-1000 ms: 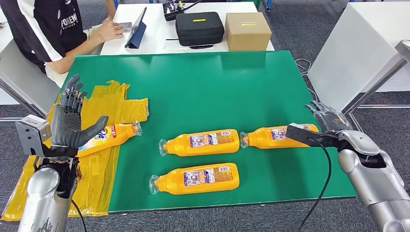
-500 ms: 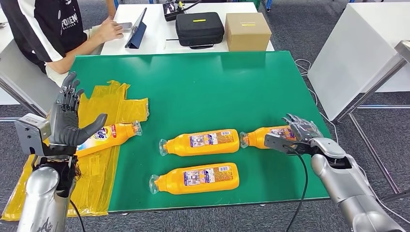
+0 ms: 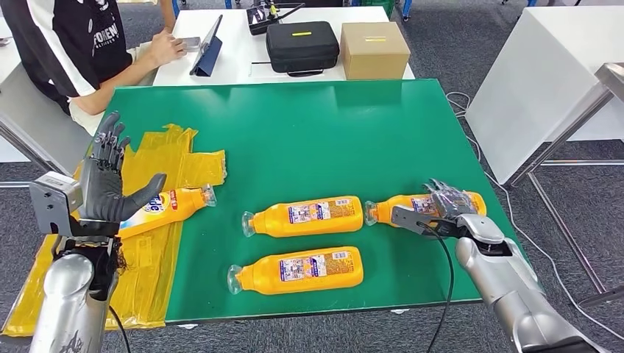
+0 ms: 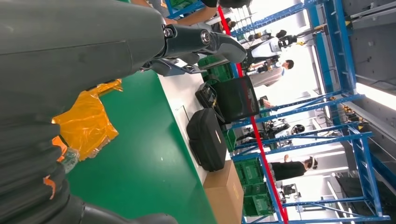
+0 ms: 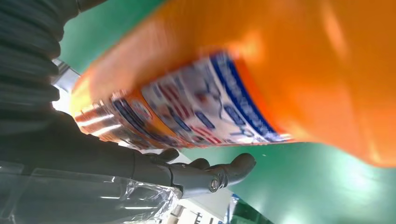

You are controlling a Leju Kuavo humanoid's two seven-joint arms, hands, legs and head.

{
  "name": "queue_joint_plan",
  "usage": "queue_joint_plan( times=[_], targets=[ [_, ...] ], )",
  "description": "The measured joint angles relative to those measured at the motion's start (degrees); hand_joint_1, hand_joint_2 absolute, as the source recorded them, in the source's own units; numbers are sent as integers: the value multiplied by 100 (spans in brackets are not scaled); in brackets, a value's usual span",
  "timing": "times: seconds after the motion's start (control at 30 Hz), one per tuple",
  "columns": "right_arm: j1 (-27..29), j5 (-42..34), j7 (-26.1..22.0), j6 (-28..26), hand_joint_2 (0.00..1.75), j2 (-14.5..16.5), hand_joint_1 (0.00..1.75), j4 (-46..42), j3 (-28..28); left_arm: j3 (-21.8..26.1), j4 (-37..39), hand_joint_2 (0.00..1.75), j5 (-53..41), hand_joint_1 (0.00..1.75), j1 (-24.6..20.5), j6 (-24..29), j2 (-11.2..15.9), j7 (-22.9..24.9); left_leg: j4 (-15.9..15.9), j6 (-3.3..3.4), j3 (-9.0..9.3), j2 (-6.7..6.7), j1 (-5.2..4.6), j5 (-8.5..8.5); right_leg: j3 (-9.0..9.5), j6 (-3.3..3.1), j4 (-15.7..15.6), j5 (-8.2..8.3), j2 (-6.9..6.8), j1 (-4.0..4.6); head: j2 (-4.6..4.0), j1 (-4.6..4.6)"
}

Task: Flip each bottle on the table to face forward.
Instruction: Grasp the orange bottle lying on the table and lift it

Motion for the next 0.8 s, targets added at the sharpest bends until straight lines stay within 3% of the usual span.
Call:
queue_joint_plan(
  times=[0.5,0.8],
  targets=[
    [-264,124,-13,-283,175,74,0,510,-140,0,65,175,-26,0,75,53,-1,29,0,22,14,-4,-10,16,23,20,-2,21,-1,-10,0,-1],
    [12,219,63,-267,175,-16,0,-194,-417,23,214,175,-26,0,111,106,-1,26,2,26,-11,-9,-17,21,-2,27,0,25,-4,-14,-1,-2]
  ],
)
